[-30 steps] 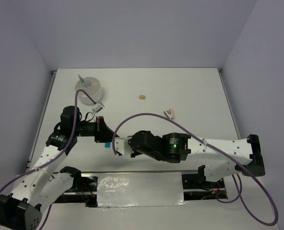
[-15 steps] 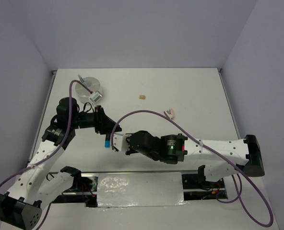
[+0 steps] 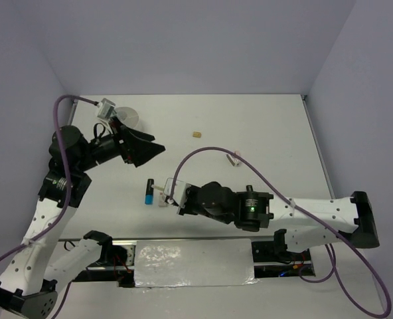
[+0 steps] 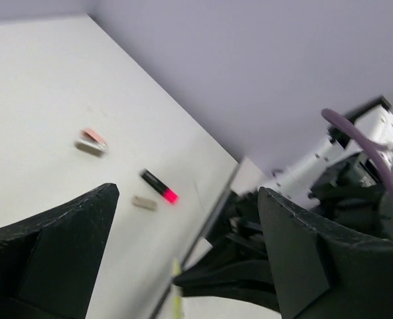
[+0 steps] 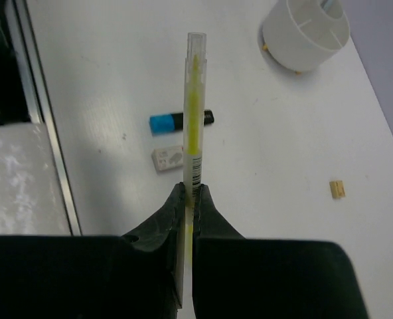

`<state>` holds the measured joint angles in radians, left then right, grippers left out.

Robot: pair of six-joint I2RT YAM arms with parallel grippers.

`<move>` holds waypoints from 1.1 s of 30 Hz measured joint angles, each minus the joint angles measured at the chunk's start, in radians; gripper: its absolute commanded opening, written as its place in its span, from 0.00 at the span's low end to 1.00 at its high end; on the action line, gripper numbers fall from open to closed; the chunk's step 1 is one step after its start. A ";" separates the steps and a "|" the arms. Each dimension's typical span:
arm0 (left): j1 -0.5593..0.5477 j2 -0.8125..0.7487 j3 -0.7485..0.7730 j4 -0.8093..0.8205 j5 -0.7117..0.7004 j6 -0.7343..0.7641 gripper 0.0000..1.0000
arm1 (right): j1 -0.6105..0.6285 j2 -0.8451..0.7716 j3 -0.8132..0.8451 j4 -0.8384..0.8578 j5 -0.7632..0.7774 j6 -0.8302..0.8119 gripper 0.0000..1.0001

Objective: Sort the stationery into containers
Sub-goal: Close the pen cap on the pen.

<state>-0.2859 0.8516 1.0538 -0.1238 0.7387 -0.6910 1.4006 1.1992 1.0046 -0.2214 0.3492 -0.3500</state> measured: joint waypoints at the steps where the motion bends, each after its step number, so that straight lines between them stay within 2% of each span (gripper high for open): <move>1: 0.000 -0.008 0.016 -0.002 -0.034 0.008 0.99 | -0.001 -0.025 -0.012 0.024 -0.011 0.022 0.00; 6: 0.000 -0.064 0.039 0.026 -0.112 0.032 0.99 | -0.013 -0.165 -0.056 0.177 -0.017 0.148 0.00; 10: 0.000 -0.079 0.011 0.173 0.000 0.005 0.99 | -0.048 -0.269 -0.082 0.267 -0.063 0.272 0.00; 12: 0.000 -0.071 -0.016 0.300 0.095 -0.038 0.99 | -0.061 -0.298 -0.083 0.295 -0.096 0.326 0.00; 15: -0.001 -0.047 -0.042 0.439 0.204 -0.106 0.99 | -0.067 -0.318 -0.083 0.319 -0.147 0.392 0.00; 19: -0.005 -0.008 -0.052 0.567 0.283 -0.179 0.99 | -0.080 -0.328 -0.083 0.335 -0.222 0.466 0.00; 25: -0.037 0.052 -0.040 0.632 0.336 -0.214 0.94 | -0.121 -0.356 -0.087 0.349 -0.341 0.554 0.00; 29: -0.068 0.063 -0.040 0.670 0.348 -0.236 0.84 | -0.150 -0.396 -0.116 0.382 -0.420 0.597 0.00; 33: -0.108 0.061 -0.016 0.649 0.347 -0.219 0.81 | -0.151 -0.404 -0.126 0.400 -0.466 0.601 0.00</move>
<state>-0.3935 0.9131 1.0378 0.5251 1.0859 -0.9100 1.2495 0.7956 0.8791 0.1787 -0.1165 0.2512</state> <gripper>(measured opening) 0.820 0.044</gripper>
